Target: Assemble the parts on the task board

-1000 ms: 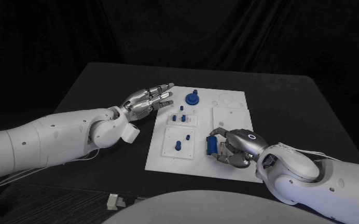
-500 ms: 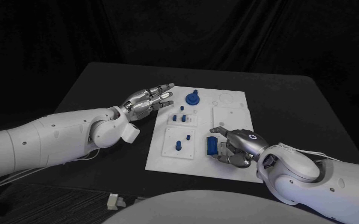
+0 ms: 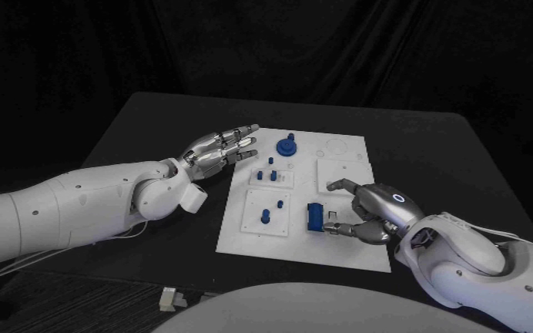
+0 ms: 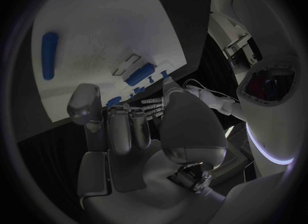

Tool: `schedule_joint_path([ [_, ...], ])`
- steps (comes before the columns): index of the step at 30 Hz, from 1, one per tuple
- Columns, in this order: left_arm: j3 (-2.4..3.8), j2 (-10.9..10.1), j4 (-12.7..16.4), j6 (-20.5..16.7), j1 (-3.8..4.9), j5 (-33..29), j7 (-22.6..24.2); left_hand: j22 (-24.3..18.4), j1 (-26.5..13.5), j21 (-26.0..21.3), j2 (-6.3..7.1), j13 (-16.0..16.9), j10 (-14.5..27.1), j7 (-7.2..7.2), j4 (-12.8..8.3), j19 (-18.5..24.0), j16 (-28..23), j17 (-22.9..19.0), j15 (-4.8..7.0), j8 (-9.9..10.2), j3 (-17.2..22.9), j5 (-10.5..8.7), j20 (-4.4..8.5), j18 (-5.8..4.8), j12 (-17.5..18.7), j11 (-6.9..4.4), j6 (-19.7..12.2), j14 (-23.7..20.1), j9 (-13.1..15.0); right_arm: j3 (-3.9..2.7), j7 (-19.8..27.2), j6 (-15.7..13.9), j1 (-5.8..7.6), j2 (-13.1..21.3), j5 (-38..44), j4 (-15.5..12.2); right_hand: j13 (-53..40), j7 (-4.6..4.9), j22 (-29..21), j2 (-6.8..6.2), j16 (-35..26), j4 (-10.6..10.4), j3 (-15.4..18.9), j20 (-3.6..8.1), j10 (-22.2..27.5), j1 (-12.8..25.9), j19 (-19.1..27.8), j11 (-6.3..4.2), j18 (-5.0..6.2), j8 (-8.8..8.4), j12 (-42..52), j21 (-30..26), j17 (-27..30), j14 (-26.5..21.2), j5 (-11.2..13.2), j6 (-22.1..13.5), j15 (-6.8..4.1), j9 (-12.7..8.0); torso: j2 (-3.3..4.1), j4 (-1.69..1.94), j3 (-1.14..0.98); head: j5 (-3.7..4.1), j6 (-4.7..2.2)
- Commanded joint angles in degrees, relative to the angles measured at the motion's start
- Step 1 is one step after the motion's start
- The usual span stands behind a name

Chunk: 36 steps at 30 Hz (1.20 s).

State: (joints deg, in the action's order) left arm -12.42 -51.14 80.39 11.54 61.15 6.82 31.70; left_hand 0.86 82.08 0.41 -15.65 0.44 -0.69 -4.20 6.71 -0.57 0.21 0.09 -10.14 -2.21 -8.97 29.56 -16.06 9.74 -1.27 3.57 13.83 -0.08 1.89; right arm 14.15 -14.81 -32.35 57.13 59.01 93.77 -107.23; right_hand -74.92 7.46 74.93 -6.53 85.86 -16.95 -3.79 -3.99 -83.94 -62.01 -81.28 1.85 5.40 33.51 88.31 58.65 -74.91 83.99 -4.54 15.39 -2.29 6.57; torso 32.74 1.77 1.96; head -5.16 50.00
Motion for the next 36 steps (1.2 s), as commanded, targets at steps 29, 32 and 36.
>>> schedule_joint_path([
  [29,0.05,0.6,0.3,-0.2,-0.06,-0.1,1.1,0.1,-0.5,0.2,-0.11,0.1,-0.2,-0.30,-0.5,-0.2,-0.2,-0.1,-0.42,-0.3,0.2,0.14,-0.37,0.31,-0.4,0.32,0.5,0.1,0.1,0.11,-19.0,23.0,9.32,7.6,-13.2,-0.2,-15.1,-4.58,8.4,5.59,1.6,3.4,-0.7,2.58,-6.1,-2.2,-2.2,-3.12,-0.38,8.29,1.7,4.9,-6.9,4.6,-12.4,31.6,-2.65,11.7,0.11,-0.03,0.00,1.34,0.00],
  [32,0.05,0.5,0.2,-0.2,-0.06,-0.1,1.1,0.1,-0.5,0.2,-0.11,0.1,-0.2,-0.30,-0.5,-0.2,-0.2,-0.1,-0.42,-0.3,0.2,0.14,-0.37,0.31,-0.4,0.32,0.5,0.1,0.1,0.11,-19.5,23.4,9.10,7.2,-11.5,0.0,-15.1,-4.78,8.6,5.46,2.3,3.5,-0.5,2.81,-6.1,-2.4,-2.5,-3.29,-0.50,8.19,1.7,5.5,-9.0,5.0,-12.0,32.0,-2.87,12.7,0.08,0.00,-0.01,1.51,0.00],
  [36,0.05,0.5,0.2,-0.1,-0.06,-0.1,1.2,0.2,-0.5,0.3,-0.12,0.1,-0.2,-0.33,-0.5,-0.3,-0.2,-0.1,-0.43,-0.3,0.2,0.16,-0.38,0.31,-0.4,0.34,0.6,0.1,0.1,0.12,-19.7,23.7,8.77,6.8,-10.5,0.1,-15.1,-4.74,8.9,5.18,2.5,3.7,-0.3,2.85,-6.1,-2.6,-3.0,-3.27,-0.76,7.68,1.7,6.8,-9.5,5.1,-11.5,31.9,-2.83,13.7,0.01,0.07,0.03,1.79,0.00],
])
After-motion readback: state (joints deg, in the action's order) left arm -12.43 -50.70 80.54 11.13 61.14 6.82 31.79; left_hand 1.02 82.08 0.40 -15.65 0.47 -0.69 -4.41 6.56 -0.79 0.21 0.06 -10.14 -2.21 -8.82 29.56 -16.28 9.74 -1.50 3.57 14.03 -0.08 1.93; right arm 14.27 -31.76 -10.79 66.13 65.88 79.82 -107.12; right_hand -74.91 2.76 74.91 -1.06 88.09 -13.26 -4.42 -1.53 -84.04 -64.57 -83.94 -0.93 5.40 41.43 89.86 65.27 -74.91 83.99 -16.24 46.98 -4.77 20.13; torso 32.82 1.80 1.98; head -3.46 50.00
